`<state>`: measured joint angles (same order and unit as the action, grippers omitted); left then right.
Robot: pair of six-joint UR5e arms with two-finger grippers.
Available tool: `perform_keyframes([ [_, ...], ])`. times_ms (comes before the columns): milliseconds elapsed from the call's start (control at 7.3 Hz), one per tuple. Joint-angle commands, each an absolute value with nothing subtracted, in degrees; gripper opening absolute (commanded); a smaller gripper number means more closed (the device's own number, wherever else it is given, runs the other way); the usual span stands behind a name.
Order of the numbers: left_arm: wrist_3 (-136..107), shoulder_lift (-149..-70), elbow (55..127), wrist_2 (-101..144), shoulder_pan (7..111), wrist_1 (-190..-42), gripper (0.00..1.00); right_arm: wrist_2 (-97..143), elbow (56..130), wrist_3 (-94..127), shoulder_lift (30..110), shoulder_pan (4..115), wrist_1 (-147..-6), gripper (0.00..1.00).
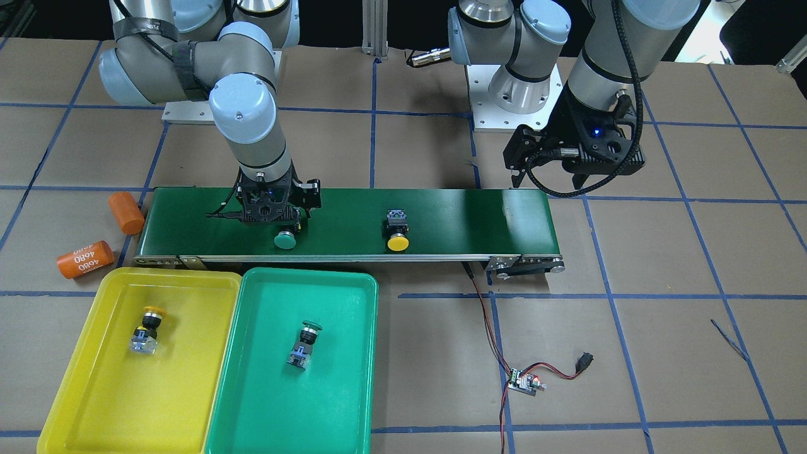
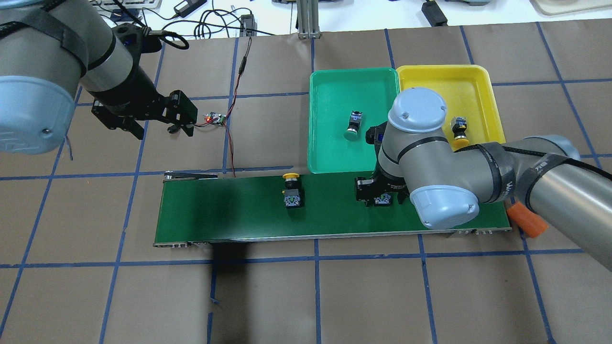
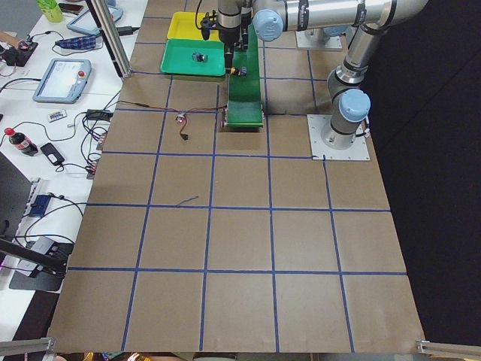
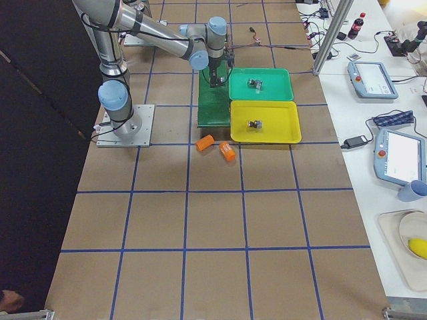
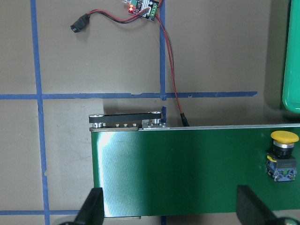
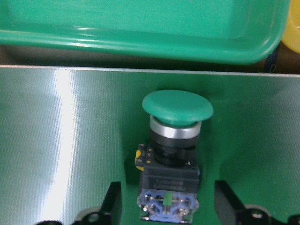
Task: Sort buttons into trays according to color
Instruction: 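Carry the green switch into the green tray and release, right gripper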
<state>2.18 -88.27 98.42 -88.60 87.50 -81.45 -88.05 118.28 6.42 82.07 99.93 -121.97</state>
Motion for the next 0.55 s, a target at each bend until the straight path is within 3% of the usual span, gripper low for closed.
perform_keyframes([
  [0, 2.11, -87.98, 98.70, -88.59, 87.63, -81.30, 1.00, -88.15, 117.86, 5.98, 82.09, 99.93, -121.99, 0.22],
  [274, 2.20, -87.98, 98.79, -88.68, 87.63, -81.30, 1.00, -88.07, 114.37, 5.72, 80.61, 99.93, -121.99, 0.20],
  [411, 2.20, -88.07, 98.79, -88.59, 87.54, -81.30, 1.00, -88.24, 108.69, 3.89, 76.42, 99.76, -122.08, 0.22],
])
